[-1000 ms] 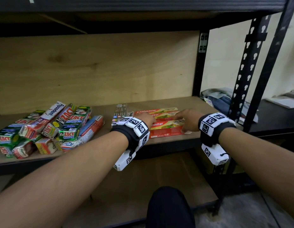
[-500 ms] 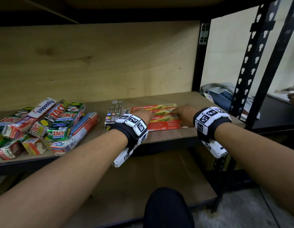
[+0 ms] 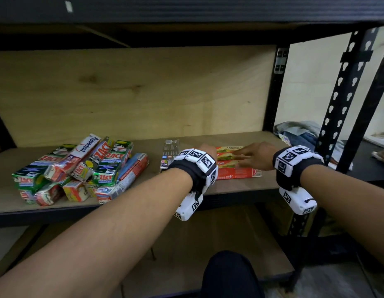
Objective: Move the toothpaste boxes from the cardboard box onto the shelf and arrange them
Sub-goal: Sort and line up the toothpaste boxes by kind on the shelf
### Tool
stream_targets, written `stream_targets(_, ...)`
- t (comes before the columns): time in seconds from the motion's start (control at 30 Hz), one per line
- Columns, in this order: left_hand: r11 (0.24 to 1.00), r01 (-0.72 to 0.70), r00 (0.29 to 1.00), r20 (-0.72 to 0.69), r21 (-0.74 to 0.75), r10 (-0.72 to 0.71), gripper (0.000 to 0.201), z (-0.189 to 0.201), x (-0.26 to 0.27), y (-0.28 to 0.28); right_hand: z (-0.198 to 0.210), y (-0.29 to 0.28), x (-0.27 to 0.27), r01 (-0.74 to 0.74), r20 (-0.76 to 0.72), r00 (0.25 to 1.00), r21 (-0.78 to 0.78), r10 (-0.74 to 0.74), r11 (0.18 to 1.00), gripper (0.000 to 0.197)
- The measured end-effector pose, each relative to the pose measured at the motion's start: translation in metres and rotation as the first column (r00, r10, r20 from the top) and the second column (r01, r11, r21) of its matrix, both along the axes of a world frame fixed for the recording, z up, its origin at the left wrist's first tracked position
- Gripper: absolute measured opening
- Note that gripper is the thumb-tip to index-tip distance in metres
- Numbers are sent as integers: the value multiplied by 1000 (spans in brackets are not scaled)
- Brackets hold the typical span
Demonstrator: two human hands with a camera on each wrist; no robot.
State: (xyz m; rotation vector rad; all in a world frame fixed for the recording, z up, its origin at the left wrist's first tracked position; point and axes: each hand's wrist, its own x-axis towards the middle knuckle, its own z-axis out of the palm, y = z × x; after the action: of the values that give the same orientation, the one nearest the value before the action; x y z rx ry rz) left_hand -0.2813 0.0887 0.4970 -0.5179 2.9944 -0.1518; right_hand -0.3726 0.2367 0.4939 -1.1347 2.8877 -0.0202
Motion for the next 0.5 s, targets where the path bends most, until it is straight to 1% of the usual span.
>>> stream_targets(0.07,999,51,997,-66,18,-50,22,11,7,-7,11,-5,12,-15,-25,1000,-34,14,999,54)
stream_targets(0.13,996,91,980,-181,22,-85,27,25,20,-21,22,-14,24,-32,-49,998,-54,30,998,48)
stream_targets(0.23,998,68,956,-288,15,-61,35,34,41,-55,34,-39,40,-53,-15,999,-107,52,993,35)
stream_targets(0.33,1000,-5,952,-305,12,9,37,48,74,-97,45,-75,61,-96,-10,995,-163,96,982,29)
stream_targets(0.5,980,-196,936,-290,37,198,33,65,135,-171,60,-144,99,-147,0,988,-265,152,953,26)
